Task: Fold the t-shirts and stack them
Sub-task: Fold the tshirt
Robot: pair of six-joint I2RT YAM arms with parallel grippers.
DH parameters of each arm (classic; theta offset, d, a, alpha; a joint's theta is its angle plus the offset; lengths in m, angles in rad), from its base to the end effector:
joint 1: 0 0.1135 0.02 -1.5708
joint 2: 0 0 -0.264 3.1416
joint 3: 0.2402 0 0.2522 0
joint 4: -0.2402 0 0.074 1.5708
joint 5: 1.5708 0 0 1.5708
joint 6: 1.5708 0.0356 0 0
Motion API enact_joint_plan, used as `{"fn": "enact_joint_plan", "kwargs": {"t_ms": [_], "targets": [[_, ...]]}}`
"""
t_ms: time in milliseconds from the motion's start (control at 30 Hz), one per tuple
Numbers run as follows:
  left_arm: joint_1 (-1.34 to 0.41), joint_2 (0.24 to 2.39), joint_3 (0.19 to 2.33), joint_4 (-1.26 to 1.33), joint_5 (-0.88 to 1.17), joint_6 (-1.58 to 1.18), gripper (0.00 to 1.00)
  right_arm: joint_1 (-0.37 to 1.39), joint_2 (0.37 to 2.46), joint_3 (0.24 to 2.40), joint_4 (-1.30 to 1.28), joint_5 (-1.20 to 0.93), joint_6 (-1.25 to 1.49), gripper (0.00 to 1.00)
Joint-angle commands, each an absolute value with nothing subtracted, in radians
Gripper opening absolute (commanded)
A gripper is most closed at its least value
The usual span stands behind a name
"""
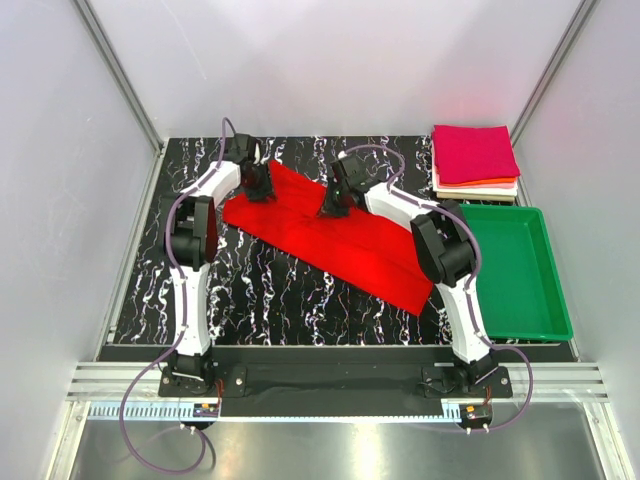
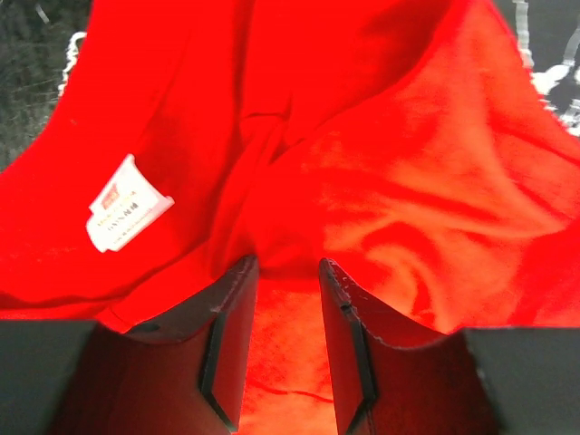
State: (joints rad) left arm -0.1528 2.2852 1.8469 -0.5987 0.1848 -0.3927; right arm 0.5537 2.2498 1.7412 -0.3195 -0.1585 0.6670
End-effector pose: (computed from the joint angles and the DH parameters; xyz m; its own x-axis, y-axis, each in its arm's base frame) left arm 0.4889 -0.0819 0.1695 -0.8787 -0.2453 -0.4095 -0.1020 0.9346 -0.3409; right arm 0.4247 0.2692 0.1717 -0.8697 0.1806 -0.4594 -0.0917 0.8554 0.5097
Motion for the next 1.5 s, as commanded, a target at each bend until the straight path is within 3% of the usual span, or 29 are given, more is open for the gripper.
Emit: {"fn": "enact_joint_plan", "kwargs": {"t_ms": [0,300,633,867,1067,1467], "targets": [[-0.150,2.310,1.847,-0.578,0.126,-0.419,0.40,0.557,2.260,1.718,-0.284,-0.146,0.654,0.13],[-0.152,2.352,1.931,-0.578,0.114,-0.446,0.40,0.555,2.189,1.710,-0.301,-0.117,0.627,0.13],[-0.126,2.511,2.163,-0.584,0.161,-0.448,0.40,0.551,1.902,1.611,-0.311,-0.020,0.618,0.16],[-0.124,2.577,2.333,-0.488,0.339,-0.437,0.40,0.549,1.778,1.562,-0.316,0.032,0.594,0.16],[-0.124,2.387,2.143,-0.348,0.390,-0.436,0.41,0.545,1.706,1.505,-0.336,0.058,0.575,0.16],[-0.198,2.045,1.749,-0.350,0.402,-0.425,0.38,0.485,1.480,1.246,-0.377,0.100,0.539,0.15]]}}
